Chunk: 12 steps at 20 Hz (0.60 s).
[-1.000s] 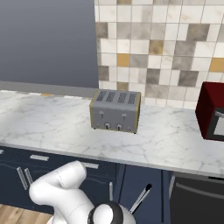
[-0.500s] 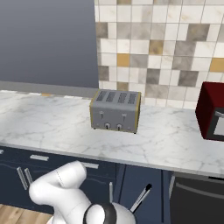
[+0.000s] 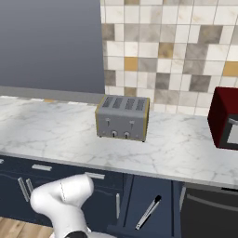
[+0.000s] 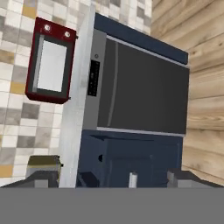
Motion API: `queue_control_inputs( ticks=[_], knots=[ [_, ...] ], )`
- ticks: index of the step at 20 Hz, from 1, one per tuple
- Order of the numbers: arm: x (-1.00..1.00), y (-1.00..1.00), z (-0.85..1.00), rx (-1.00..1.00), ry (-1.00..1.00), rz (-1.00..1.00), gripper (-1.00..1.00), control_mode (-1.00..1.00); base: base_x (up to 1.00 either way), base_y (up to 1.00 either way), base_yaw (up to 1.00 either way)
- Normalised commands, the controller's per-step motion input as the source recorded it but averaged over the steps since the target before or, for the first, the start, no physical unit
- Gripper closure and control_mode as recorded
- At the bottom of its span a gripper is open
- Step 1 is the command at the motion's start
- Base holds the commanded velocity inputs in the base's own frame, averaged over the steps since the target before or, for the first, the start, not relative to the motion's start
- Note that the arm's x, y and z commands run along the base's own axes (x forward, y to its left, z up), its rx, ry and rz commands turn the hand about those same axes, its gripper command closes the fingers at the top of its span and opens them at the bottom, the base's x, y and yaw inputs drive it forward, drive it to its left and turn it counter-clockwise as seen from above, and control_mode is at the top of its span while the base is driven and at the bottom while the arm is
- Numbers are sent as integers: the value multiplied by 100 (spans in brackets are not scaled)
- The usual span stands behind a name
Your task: Take the tongs from the drawer on the right and place them on the dining counter next to the tray containing the kebab skewer.
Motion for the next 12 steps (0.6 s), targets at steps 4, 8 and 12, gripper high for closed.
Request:
queue_control_inputs(
  ticks=[4,8,12],
  knots=[
    [11,15,100,0,-7,0,-100,-100,0,0,0],
    [43,37,100,-2,0,0,-100,-100,0,0,0],
    [59,63,98,-9,3,0,-100,-100,0,0,0]
  ],
)
